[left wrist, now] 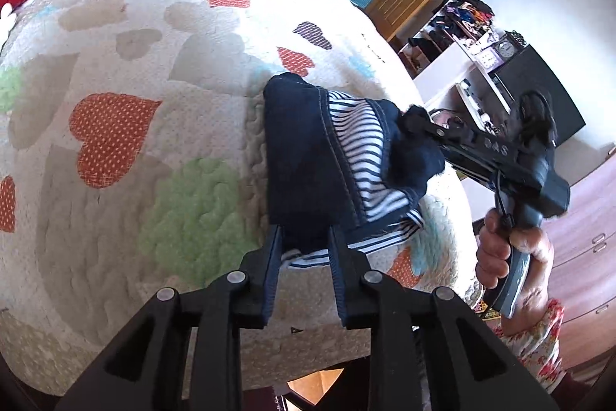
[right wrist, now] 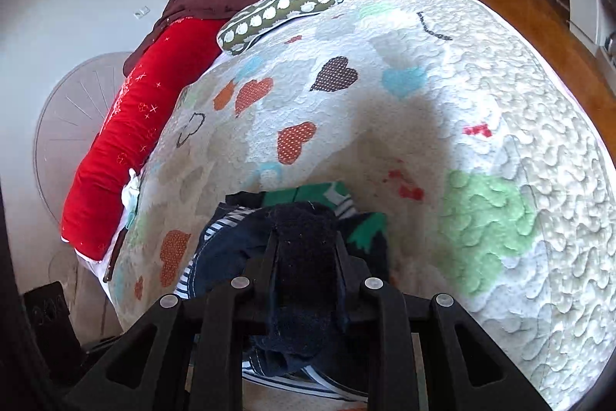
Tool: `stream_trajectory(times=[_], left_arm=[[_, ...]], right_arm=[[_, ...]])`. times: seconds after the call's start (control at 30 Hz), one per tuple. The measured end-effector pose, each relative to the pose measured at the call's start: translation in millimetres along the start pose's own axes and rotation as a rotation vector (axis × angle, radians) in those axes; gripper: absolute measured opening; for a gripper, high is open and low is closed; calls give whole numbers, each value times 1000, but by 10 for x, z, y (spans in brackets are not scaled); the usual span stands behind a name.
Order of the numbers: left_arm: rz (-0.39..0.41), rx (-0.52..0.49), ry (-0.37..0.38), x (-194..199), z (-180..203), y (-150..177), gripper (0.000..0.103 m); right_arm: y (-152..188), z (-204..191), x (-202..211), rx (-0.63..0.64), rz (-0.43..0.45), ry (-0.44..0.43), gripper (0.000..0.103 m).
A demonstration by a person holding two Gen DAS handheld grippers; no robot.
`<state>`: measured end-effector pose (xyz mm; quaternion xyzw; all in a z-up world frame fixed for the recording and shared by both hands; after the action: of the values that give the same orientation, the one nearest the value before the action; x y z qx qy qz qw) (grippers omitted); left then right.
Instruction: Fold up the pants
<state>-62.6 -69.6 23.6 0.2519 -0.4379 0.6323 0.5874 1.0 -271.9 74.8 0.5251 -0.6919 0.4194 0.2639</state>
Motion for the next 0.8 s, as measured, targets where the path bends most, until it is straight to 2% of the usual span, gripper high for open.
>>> stream_trajectory(times=[0.03,0.1,0.17,0.23,0.3,0.4,0.43,0.47,0.57,0.6,0.63,0.73,0.8], left_arm=[[1,2,-6,10,-3,-9,23],[7,-2,-14,39,18,-21,26],[12,-17,-30,42,48,-79,30],[17,-43,-59,-1,101,-138,33],[2,-57,-88,-120,134,-181,34],[-56,-45,-94,-325,164,-138,34],[-66,-46,-92,-359,181,-94,34],[-68,-54,-96,-368,198,-50,34],[-61,-67,-121,-327,213,26,36],[-58,-60,-121,-305,204,40,38],[-55,-50,-122,-284,188,45,39],[-47,-27,-124,-239,157,42,43],[-36,-20,-103,-195,150,8,44]], right_arm=[[10,33,46,9,15,42,30],[29,110,201,-6,68,148,43],[26,150,397,-41,142,136,43],[51,52,580,-25,199,59,43],[82,-137,672,9,217,-59,43],[177,-320,495,0,121,-279,43],[205,-303,394,-20,94,-298,43],[249,-251,268,-44,67,-284,43],[358,35,-29,-116,20,-166,44],[401,145,-102,-141,17,-115,50],[432,231,-128,-157,22,-103,50],[459,327,-85,-192,38,-166,52],[456,373,27,-175,63,-143,55]])
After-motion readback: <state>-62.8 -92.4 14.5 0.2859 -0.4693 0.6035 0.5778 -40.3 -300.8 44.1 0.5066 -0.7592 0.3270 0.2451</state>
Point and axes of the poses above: each gripper's, at about its wrist camera, not at the fingertips, and x roughly against the way its jaws point, z to its right, y to its underside, the point moved 6 cm from there along -x, roughly the way its jaws point, and after that the axes turned 13 degrees about -z, right-handed, at the moved point
